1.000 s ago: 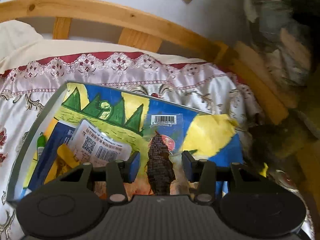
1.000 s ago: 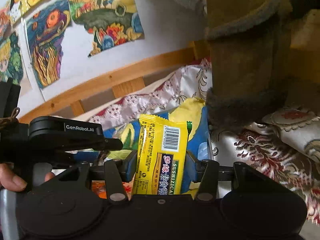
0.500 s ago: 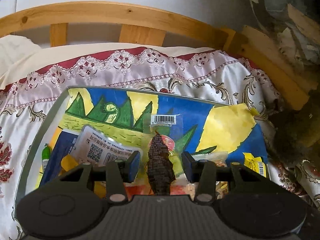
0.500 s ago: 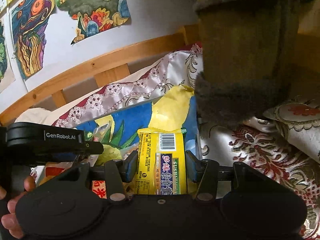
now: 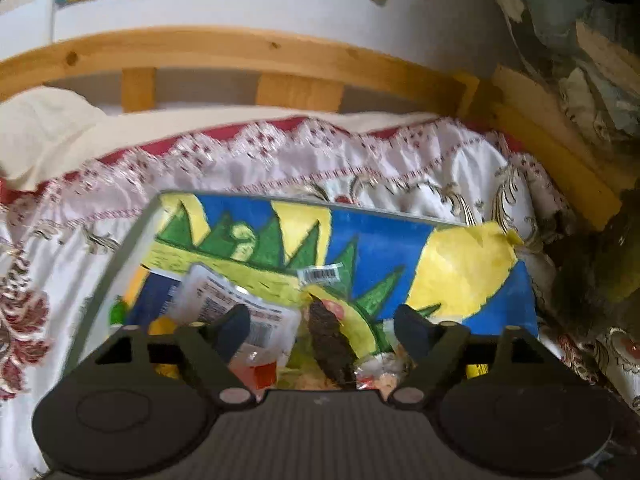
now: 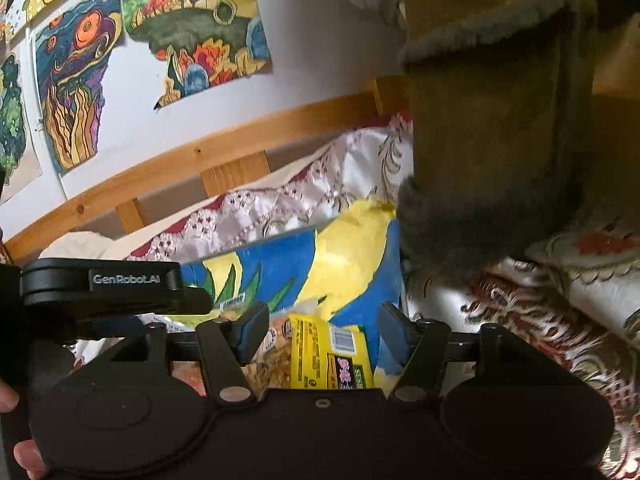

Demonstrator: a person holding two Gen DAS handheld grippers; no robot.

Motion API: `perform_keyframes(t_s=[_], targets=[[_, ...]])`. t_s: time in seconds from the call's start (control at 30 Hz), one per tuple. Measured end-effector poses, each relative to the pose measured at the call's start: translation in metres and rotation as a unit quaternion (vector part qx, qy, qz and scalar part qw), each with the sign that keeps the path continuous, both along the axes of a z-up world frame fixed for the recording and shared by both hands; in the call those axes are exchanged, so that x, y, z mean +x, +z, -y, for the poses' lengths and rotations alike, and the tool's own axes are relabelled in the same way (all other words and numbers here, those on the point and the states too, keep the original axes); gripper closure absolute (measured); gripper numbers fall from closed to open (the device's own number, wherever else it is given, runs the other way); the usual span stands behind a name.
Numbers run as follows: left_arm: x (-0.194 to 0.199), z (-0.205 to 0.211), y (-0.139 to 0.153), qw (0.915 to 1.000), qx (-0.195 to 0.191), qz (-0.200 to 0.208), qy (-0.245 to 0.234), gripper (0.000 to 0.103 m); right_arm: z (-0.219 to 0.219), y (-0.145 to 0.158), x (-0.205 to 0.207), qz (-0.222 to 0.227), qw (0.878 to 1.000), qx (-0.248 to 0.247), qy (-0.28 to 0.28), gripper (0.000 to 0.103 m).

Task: Organize snacks
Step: 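Lower both snacks into the tray and open both tools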

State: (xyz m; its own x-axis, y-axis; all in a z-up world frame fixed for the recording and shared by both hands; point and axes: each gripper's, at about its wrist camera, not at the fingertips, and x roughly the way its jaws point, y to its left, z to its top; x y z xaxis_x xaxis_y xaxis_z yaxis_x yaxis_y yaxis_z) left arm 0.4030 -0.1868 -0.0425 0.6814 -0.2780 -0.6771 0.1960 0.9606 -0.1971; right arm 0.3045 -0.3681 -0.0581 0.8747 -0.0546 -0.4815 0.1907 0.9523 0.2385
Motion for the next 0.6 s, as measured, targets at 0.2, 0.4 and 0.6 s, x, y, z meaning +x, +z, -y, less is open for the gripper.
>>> perform_keyframes(t_s=[0.2, 0.4, 0.6], targets=[[-0.005, -0.011, 0.014, 0.9998, -0.005, 0.009, 0.016, 0.013, 0.0, 0.009, -0.007, 0.011, 1.0, 0.002, -0.009, 0.022], [-0.017, -0.022, 0.029, 0.9988, 0.008, 0.037, 0.03, 0.006, 0.0, 0.019, -0.017, 0.03, 0.999, 0.015, -0.028, 0.009], [-0.044, -0.042, 0.047, 0.9967, 0.005, 0.07, 0.039, 0.001, -0.007, 0.031, -0.036, 0.039, 0.998, 0.024, -0.054, 0.001]])
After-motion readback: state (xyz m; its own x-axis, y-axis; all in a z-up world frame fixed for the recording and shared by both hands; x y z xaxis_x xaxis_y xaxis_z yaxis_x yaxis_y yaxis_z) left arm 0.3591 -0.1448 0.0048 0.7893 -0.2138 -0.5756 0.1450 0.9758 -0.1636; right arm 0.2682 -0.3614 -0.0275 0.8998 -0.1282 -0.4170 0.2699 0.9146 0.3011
